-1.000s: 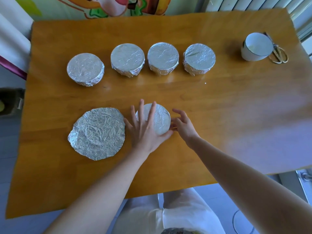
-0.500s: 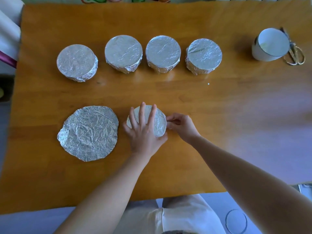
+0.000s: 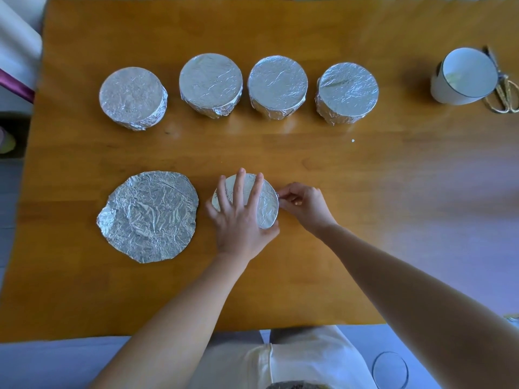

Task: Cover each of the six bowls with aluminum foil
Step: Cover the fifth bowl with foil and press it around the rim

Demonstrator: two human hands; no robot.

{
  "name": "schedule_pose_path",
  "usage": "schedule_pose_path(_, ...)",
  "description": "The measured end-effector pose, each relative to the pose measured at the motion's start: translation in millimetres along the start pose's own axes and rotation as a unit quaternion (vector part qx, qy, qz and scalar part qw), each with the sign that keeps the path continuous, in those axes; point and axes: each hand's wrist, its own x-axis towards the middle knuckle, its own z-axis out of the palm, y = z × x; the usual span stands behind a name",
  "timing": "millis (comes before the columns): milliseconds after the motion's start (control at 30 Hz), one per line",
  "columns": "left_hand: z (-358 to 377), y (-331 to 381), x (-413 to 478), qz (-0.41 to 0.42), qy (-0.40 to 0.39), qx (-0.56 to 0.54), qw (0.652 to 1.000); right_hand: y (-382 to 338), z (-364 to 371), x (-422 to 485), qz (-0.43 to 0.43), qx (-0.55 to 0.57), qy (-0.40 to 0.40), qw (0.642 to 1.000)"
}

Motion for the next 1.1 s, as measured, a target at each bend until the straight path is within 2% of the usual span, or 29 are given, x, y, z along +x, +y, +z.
schedule_pose_path(133,0.8,-1.3,0.2,0.010,-0.003,0.017,1.000,-2.5,-4.6,8.9,-0.032,-0.057,-0.014,0.998)
schedule_pose_path(233,1.5,-1.5,0.6,0.012,-0.008,0.021,1.000,-7.1,-2.0,11.3,-0.014,-0.060,-0.026,0.998)
schedule_pose_path(367,1.2,-1.9,0.4,0.013,-0.010,0.024,1.000,-12.5,4.1,3.9,0.055,0.023,0.015,0.998)
schedule_pose_path(500,1.0,-1.7,0.2,0.013,-0.018,0.025,0.999,-15.2,6.8,-2.0,0.132,0.144,0.012,0.981)
schedule_pose_path(700,0.1,-1.0,0.2,0.011,-0.014,0.021,1.000,-13.5,4.2,-6.9,0.187,0.270,-0.020,0.944)
schedule_pose_path(833,0.5,-0.3,0.1,0.007,-0.013,0.024,1.000,-12.0,13.3,-6.7,0.275,0.381,-0.008,0.883)
schedule_pose_path(967,1.2,0.5,-0.1,0.003,-0.016,0.026,1.000,-20.7,18.4,-6.6,0.322,0.431,0.040,0.842)
schedule_pose_path(1033,1.3,1.0,0.5,0.001,-0.009,0.027,1.000,-23.1,21.8,-7.7,0.342,0.428,0.070,0.834)
schedule_pose_path(1100,1.6,1.2,0.7,0.000,-0.001,0.031,1.000,-23.3,26.9,-9.2,0.342,0.404,0.090,0.843)
